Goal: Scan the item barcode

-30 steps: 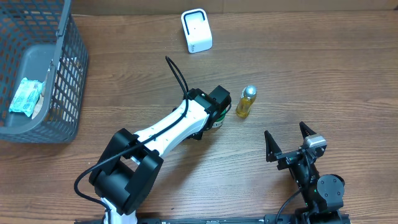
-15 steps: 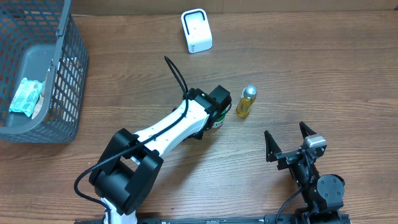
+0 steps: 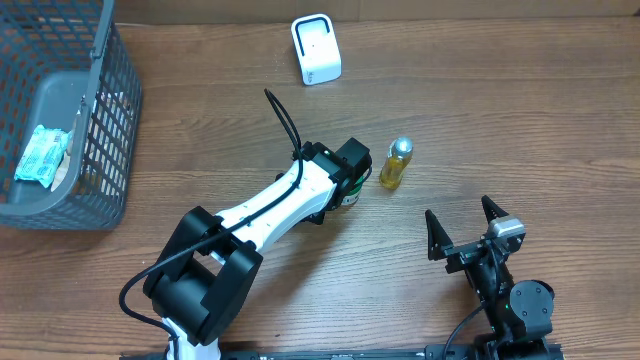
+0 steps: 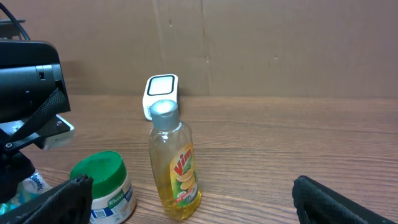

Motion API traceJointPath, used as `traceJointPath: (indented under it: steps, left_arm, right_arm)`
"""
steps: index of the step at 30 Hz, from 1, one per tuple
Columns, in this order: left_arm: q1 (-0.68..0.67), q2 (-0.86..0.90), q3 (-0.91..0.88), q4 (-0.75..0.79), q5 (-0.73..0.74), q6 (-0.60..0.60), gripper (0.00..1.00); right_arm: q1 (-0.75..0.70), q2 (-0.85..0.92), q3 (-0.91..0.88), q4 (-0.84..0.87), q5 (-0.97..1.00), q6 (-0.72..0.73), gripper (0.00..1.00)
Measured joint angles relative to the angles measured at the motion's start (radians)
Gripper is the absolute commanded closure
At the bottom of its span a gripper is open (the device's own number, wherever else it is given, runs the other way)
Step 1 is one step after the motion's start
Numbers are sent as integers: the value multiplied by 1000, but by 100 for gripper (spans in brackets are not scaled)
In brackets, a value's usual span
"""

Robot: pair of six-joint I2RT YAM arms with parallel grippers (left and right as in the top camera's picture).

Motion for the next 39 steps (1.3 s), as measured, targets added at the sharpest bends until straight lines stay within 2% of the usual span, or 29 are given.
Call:
traceJointPath:
  steps: [12, 19, 23, 31, 35, 38, 39]
  left_arm:
    - [0, 0, -45, 41, -14, 0, 95]
    - [0, 0, -69, 56, -13, -10, 69]
    - [0, 0, -70, 69, -4, -21, 51]
    - [0, 0, -70, 76, 15, -23, 40]
    - [0, 0, -70, 79, 30, -27, 22]
    - [0, 0, -70, 83, 41, -26, 21]
    - [1, 0, -70, 87, 44, -26, 24]
  right_arm:
    - [0, 0, 0, 0, 0, 0, 0]
    - [0, 0, 0, 0, 0, 0, 0]
    - [0, 0, 0, 0, 0, -1, 0]
    - [0, 0, 0, 0, 0, 0, 0]
    - [0, 0, 0, 0, 0, 0, 0]
    - [0, 0, 0, 0, 0, 0, 0]
    - [0, 0, 0, 0, 0, 0, 0]
